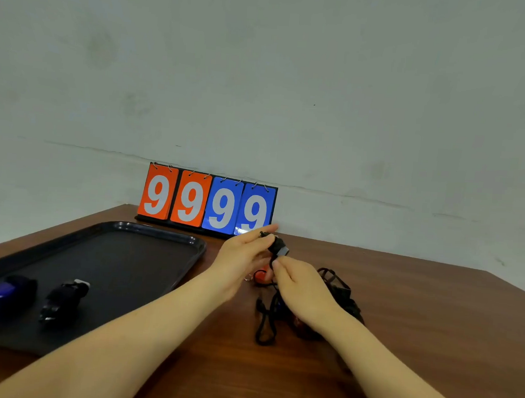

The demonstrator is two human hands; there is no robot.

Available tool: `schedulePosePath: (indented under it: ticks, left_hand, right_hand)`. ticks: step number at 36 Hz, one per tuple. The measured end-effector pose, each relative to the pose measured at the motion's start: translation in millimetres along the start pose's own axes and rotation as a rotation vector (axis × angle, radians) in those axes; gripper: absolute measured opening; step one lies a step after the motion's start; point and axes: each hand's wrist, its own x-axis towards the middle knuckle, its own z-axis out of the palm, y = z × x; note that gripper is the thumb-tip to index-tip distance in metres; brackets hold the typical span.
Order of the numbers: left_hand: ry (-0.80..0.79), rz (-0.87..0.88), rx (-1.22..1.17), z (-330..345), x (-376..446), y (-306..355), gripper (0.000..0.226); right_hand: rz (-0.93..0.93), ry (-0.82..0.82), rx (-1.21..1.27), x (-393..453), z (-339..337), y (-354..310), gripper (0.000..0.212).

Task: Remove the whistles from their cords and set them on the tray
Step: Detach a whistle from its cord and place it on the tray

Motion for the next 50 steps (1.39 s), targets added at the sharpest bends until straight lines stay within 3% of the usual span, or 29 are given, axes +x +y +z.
schedulePosePath:
  ticks: [3,12,20,25,35,45,50]
  left_hand:
    - [0.004,-0.001,0.083,-1,-1,-2,0.027]
    - [-0.015,-0.059,0.075,1,-5,3,0.026]
    - [-0.128,-0.121,0.082,7,-9,8,0.022]
    - [-0.230,-0.183,-0.128,8,-12,12,0.024]
    - [-0.168,-0.218,-0.431,13,-13,11,0.023]
    - [-0.020,-0.058,-0.171,7,-8,2,0.020]
    - [-0.003,0.002,-0.066,3,-3,-1,0.023]
  right_hand:
    - [-0.016,0.015,0.020,-1,-1,-1,0.034]
    - [0.244,0.184,0.587,4,-15,0,0.033]
    - [0.346,0.281,0.817,8,-24,15,0.032]
    - [0.344,0.188,0.795,10,-22,24,0.034]
    - [0.359,0.036,0.740,10,-15,22,0.029]
    - [0.177,0.014,0.222,6,-4,12,0.039]
    - [0.031,-0.077,-0.004,2,0,6,0.035]
